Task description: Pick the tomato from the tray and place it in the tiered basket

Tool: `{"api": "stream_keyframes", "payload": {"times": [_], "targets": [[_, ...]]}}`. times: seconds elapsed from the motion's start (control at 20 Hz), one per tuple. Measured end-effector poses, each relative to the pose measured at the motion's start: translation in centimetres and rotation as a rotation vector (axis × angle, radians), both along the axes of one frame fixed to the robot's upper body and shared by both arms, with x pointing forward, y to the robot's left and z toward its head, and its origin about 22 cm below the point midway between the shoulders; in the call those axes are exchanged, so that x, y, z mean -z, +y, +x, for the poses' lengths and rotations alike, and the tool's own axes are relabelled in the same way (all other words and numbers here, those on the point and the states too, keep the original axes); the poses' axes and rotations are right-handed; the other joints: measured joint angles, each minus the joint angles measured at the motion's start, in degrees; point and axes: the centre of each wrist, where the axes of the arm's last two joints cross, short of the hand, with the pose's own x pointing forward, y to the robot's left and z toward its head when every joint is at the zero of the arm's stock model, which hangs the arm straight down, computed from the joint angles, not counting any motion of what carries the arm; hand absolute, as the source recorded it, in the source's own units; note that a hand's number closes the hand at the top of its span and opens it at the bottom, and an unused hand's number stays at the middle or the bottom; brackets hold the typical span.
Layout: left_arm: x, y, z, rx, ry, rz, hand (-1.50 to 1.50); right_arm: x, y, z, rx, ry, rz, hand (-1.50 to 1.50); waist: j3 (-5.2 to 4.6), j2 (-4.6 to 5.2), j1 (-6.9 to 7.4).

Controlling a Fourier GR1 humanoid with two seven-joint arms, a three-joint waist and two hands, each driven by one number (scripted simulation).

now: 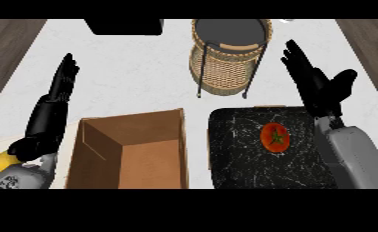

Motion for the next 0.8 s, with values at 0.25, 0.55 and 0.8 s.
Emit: {"api": "stream_keyframes", "payload": {"times": [0.25,0.55,0.8], "targets": [[3.1,2.7,-1.9,-0.103,0.219,-0.042,0.00,3.6,-0.5,-2.6,0.069,-0.103,0.294,1.50,0.87,1.20,-0.76],[6.9,5.3,-4.9,-0.205,0.493,-0.112,0.00,6.9,-0.3,-6.3,0.307,-0.395,0.568,-1.50,1.33,1.20,-3.12],[7.3,6.7,-5.2,-0.216,0.573,-0.136,0.00,12.3,-2.2,-11.8,0.533,-0.275,0.200,-1.50,0.68,1.68,-2.15]]}}
